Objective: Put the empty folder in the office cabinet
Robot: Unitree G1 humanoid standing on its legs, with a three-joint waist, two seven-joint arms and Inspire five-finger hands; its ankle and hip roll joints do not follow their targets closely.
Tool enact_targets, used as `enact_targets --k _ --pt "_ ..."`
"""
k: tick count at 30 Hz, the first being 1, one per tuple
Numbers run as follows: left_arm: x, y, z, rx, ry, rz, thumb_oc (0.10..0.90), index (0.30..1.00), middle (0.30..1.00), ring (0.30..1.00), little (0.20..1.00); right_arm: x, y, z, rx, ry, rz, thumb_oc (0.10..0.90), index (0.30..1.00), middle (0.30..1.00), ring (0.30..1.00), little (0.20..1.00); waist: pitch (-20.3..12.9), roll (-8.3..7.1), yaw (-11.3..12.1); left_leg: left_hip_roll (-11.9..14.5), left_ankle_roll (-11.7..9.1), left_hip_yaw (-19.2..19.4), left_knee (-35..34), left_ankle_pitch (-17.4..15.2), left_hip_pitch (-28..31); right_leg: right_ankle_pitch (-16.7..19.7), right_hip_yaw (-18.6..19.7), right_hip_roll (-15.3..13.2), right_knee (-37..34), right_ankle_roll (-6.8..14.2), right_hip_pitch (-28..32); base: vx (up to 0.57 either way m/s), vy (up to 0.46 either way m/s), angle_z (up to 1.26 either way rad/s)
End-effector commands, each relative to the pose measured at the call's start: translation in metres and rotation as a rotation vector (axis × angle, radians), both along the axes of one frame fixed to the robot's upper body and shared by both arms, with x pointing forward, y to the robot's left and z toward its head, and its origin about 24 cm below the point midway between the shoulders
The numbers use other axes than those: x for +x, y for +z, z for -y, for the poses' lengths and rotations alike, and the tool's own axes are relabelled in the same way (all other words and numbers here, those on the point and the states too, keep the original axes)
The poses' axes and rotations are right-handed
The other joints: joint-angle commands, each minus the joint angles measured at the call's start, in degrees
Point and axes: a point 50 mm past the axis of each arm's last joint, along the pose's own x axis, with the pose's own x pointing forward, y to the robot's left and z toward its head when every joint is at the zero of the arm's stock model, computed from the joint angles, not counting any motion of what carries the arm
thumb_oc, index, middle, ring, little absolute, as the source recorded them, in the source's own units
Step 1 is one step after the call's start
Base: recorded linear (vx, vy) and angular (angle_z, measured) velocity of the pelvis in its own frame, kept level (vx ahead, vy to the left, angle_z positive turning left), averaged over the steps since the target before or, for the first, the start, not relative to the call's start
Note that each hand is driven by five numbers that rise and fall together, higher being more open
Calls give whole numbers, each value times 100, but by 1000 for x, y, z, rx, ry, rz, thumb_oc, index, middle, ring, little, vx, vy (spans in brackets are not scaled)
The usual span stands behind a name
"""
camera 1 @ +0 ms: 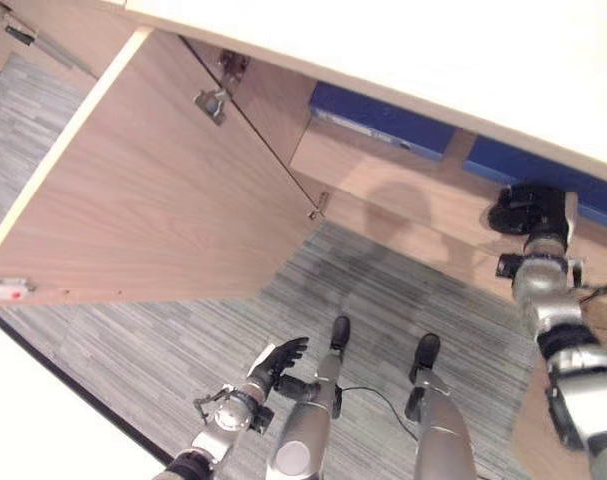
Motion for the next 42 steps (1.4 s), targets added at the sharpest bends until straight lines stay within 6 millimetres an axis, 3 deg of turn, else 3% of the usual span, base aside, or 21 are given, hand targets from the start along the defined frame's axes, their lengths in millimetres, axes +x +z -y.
enact_targets --k 1,3,6,7,8,10,17,20,22,23,26,27,29,31,32,34,40,41,42 --pt "5 -3 -9 51 27 -11 800 900 900 900 900 -19 -23 0 -57 51 -50 800 900 900 900 900 -602 -378 -141 340 -407 56 20 -817 581 -829 185 -178 347 552 656 61 13 -7" --pt "-1 -10 -12 81 33 -45 800 900 900 900 900 -57 -67 -15 6 131 -197 800 900 900 900 900 -810 -538 -356 358 -421 190 -31 -867 929 -720 201 -126 76 554 1008 95 45 -12" --pt "-7 -16 -15 101 41 -73 800 900 900 900 900 -74 -87 -18 -32 177 -299 800 900 900 900 900 -973 -601 -458 353 -442 278 -57 -890 1118 -680 211 -91 -148 562 1251 51 40 -25" --pt "-13 -20 -22 115 70 -95 800 900 900 900 900 -93 -104 -18 -67 205 -400 800 900 900 900 900 -1133 -650 -529 359 -470 363 -57 -937 1321 -601 232 -46 -365 576 1502 42 39 -40" --pt "-13 -20 -22 115 70 -95 800 900 900 900 900 -93 -104 -18 -67 205 -401 800 900 900 900 900 -1131 -649 -528 359 -470 363 -57 -938 1325 -599 232 -45 -368 576 1507 58 33 -35" --pt "-31 -31 -27 98 137 -147 800 900 900 900 900 -121 -134 -24 -45 239 -561 800 900 900 900 900 -1499 -757 -552 422 -493 493 -57 -1028 1707 -523 302 18 -726 569 1967 74 -11 -24" --pt "-51 -40 -28 29 247 -184 800 900 900 900 900 -138 -149 -32 -5 253 -624 800 900 900 900 900 -1701 -770 -469 500 -545 523 -57 -1037 2049 -565 261 75 -964 529 2471 31 -46 -9" --pt "-44 -32 -28 -73 368 -109 800 900 900 900 900 -135 -150 -37 9 264 -624 800 900 900 900 900 -1637 -707 -330 483 -612 375 -57 -833 1868 -501 116 53 -1185 532 2562 -154 -26 14" --pt "-31 -20 -22 -161 405 -33 800 900 900 900 900 -130 -147 -31 7 234 -605 800 900 900 900 900 -1427 -676 -305 560 -606 829 87 -600 1662 -448 -202 -182 -1184 565 2553 -249 85 54" --pt "-31 -19 -23 -162 405 -33 800 900 900 900 900 -129 -146 -31 6 234 -605 800 900 900 900 900 -1420 -679 -305 557 -606 832 90 -605 1666 -458 -200 -186 -1174 568 2554 -188 73 63" --pt "-20 -5 -19 -221 390 45 800 900 900 900 900 -121 -144 -30 14 229 -596 800 900 900 900 900 -1370 -766 -397 982 -549 1916 681 -760 1655 -394 -552 -405 -1032 551 2430 -211 64 111" --pt "-19 0 -16 -231 358 72 800 900 900 900 900 -118 -142 -31 30 237 -578 800 900 900 900 900 -1414 -796 -462 1349 -621 2295 1110 -932 1883 -419 -977 -536 -948 504 2539 -161 90 137" --pt "-17 4 -14 -234 337 90 800 900 900 900 900 -117 -141 -31 42 234 -565 800 900 900 900 900 -1482 -788 -506 1604 -696 2504 1235 -851 2021 -434 -1310 -625 -824 469 2564 -54 109 98" --pt "-17 5 -14 -242 331 94 800 900 900 900 900 -118 -141 -31 51 230 -565 800 900 900 900 900 -1528 -771 -537 1690 -728 2572 1228 -810 2071 -440 -1470 -660 -764 454 2584 58 79 144" --pt "-18 7 -16 -247 323 104 800 900 900 900 900 -121 -143 -30 63 226 -570 800 900 900 900 900 -1596 -742 -557 1714 -831 2575 1095 -938 2225 -537 -1498 -653 -741 507 2675 122 264 180" --pt "-13 21 -15 -245 245 161 800 900 900 900 900 -126 -145 -32 125 197 -564 800 900 900 900 900 -1722 -726 -514 1502 -793 2676 503 -956 2291 -319 -1833 -874 -611 654 2663 61 309 118" --pt "-3 34 -11 -227 167 214 800 900 900 900 900 -121 -147 -38 178 168 -552 800 900 900 900 900 -1659 -921 -231 1016 -535 2293 344 -1127 2035 17 -2075 -1334 -508 923 2684 19 218 64" --pt "5 44 -13 -198 143 263 800 900 900 900 900 -113 -147 -52 208 183 -543 800 900 900 900 900 -1521 -1019 -49 698 -300 2199 296 -1306 1967 233 -2179 -1725 -33 1105 2518 26 370 70" --pt "6 47 -14 -188 142 275 800 900 900 900 900 -109 -146 -56 213 191 -535 800 900 900 900 900 -1481 -1048 10 616 -241 2190 251 -1330 1973 296 -2167 -1807 136 1134 2449 23 304 59"
